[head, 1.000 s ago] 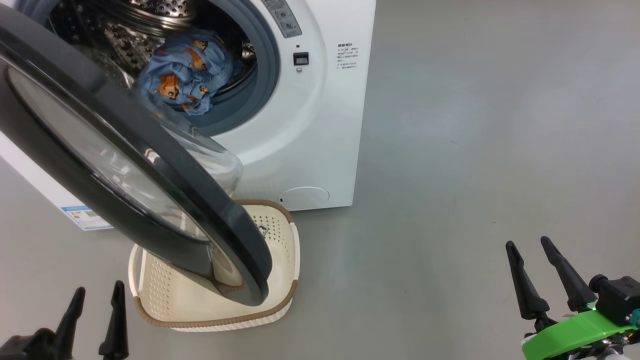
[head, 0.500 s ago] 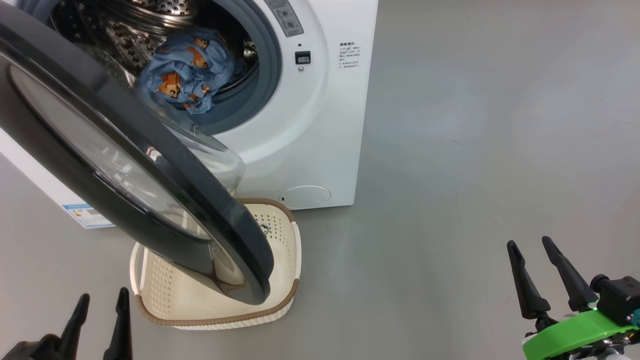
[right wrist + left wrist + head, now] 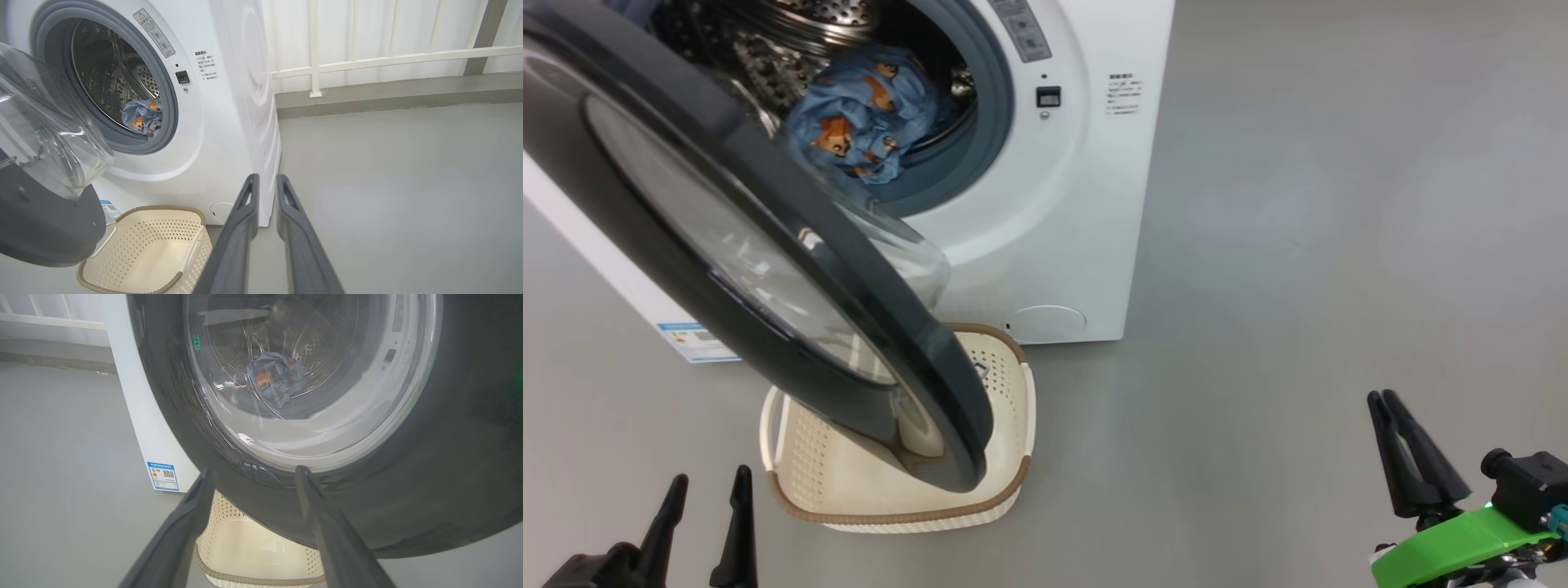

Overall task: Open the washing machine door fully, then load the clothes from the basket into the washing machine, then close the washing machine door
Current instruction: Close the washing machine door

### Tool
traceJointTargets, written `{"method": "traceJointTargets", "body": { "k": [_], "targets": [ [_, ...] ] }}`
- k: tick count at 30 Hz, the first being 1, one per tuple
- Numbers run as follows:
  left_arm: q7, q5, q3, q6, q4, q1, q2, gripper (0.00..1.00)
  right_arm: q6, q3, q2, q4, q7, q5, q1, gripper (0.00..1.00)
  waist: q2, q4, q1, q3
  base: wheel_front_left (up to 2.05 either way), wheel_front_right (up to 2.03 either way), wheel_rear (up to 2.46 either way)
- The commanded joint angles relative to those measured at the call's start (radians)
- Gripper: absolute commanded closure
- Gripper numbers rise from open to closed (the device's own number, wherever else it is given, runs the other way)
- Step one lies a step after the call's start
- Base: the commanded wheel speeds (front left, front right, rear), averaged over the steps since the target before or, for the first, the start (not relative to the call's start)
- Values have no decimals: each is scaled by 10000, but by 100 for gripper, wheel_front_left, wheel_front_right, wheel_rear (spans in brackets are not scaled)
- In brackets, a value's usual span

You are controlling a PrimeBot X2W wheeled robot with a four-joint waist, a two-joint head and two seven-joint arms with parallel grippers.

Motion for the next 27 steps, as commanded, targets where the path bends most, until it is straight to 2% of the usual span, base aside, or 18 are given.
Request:
{"method": "traceJointTargets", "body": {
  "k": [1, 12, 27],
  "targets": [
    [-103, 69, 351, -25, -290, -217, 86, 0, 85, 235, -64, -220, -49, -92, -129, 100, -1, 219, 0, -113, 0, 0, 0],
    [-103, 90, 277, -25, -323, -41, -169, 0, 85, 868, 309, -578, -49, -45, -1248, 100, -1, 1023, 0, -557, 0, 0, 0],
    [-103, 227, 43, -25, -490, 99, -74, 0, 85, 3021, 880, -2745, -49, -4, -2817, 100, -1, 2108, 0, -990, 0, 0, 0]
  ]
}}
